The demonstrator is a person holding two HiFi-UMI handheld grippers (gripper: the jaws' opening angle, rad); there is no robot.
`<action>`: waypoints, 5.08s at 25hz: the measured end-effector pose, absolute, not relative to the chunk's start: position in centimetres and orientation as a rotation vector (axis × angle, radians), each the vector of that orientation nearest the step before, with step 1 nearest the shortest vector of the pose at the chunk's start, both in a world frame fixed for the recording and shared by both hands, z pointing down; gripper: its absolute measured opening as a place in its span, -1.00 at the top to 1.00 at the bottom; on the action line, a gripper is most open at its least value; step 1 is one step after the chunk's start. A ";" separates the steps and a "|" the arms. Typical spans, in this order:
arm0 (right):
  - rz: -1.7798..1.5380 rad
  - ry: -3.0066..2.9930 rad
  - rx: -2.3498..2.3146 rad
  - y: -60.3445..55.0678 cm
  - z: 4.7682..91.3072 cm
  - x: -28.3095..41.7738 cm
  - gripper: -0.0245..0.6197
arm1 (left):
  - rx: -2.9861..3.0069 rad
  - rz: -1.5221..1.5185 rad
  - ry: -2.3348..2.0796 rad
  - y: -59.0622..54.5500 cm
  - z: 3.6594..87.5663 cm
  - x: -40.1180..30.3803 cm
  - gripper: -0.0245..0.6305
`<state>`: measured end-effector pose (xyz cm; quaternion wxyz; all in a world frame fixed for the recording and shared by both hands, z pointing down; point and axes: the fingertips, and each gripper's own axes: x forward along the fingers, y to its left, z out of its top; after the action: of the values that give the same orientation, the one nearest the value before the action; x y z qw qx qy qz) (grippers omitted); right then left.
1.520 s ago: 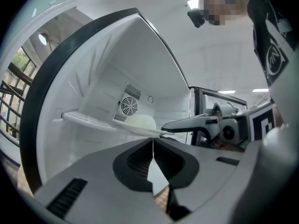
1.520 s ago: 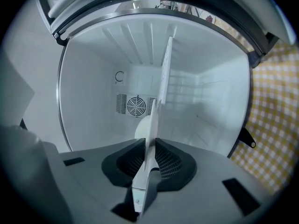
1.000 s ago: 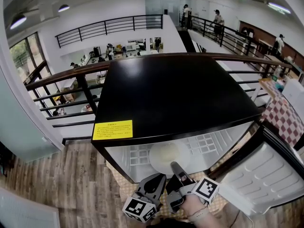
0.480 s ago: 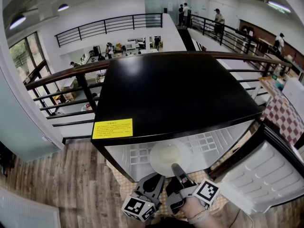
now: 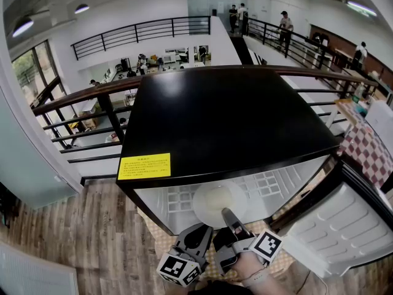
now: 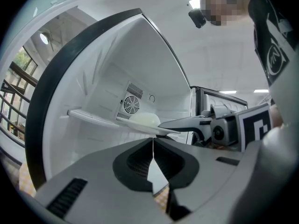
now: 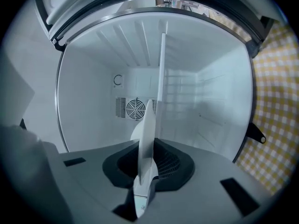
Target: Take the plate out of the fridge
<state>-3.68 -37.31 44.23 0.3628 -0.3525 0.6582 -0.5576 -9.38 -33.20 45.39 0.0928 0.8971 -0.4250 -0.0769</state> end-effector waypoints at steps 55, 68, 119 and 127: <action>-1.377 1.637 -0.881 -29.7 45.0 -2.2 0.76 | 2.673 -0.220 -1.201 -27.2 46.7 -10.5 0.89; -1.404 1.642 -0.866 -27.7 46.6 -2.7 0.76 | 2.620 -0.208 -1.273 -25.5 47.9 -12.2 0.89; -1.518 1.648 -0.820 -13.0 49.0 3.9 0.76 | 2.569 -0.224 -1.434 -10.5 46.3 -6.6 0.89; -1.540 1.654 -0.801 -9.8 49.4 5.6 0.76 | 2.536 -0.234 -1.480 -7.0 46.5 -5.4 0.89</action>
<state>5.62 -9.77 49.36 0.3636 -0.3113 0.6426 -0.5983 -5.44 -6.98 46.54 0.0979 0.8568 -0.5000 -0.0789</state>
